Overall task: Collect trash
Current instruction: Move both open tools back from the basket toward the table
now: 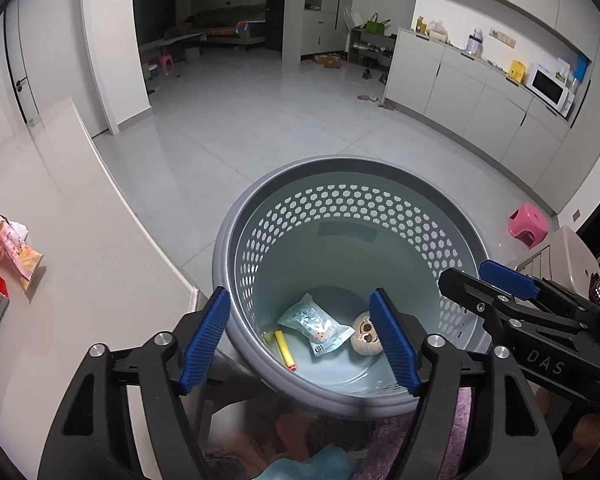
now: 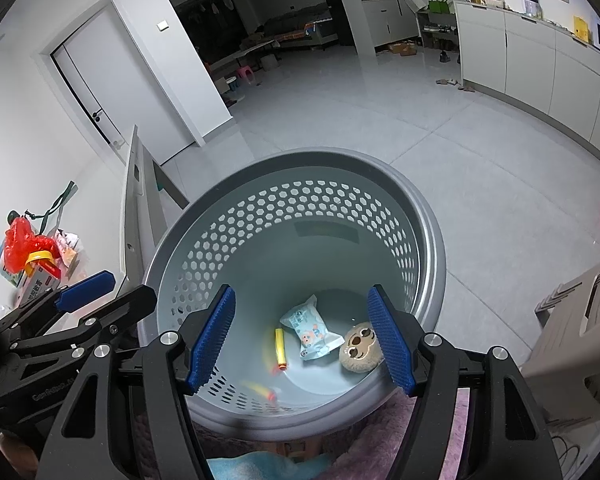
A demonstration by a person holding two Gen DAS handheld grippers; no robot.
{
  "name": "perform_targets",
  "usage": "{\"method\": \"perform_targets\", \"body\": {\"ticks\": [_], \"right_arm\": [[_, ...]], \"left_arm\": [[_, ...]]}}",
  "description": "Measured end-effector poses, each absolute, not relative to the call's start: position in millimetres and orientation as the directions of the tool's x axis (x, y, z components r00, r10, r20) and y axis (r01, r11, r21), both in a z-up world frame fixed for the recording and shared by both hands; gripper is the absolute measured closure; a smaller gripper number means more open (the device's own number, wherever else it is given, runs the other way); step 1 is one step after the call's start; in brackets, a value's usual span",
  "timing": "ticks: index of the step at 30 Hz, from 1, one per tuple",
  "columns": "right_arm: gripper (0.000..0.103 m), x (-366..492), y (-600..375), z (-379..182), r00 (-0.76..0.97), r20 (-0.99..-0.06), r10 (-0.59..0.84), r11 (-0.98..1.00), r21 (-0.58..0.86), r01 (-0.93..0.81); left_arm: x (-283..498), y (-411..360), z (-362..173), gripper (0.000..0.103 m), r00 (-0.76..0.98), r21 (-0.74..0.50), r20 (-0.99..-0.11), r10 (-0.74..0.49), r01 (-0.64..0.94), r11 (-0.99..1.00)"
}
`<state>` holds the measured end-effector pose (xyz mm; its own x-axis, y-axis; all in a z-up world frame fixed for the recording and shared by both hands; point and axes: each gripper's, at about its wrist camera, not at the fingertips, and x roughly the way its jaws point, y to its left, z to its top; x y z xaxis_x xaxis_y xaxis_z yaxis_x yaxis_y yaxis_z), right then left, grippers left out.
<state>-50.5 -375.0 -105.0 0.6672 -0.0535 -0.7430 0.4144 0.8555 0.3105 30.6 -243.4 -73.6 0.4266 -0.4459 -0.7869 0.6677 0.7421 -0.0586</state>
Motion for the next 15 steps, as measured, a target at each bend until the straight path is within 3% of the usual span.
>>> {"method": "perform_targets", "body": {"ticks": [15], "right_arm": [[0.027, -49.2, -347.5, -89.2, 0.685, -0.727, -0.042, 0.892, 0.282, 0.354]], "left_arm": [[23.1, -204.1, -54.3, 0.025, 0.489, -0.063, -0.746, -0.452, 0.624, 0.779]]}}
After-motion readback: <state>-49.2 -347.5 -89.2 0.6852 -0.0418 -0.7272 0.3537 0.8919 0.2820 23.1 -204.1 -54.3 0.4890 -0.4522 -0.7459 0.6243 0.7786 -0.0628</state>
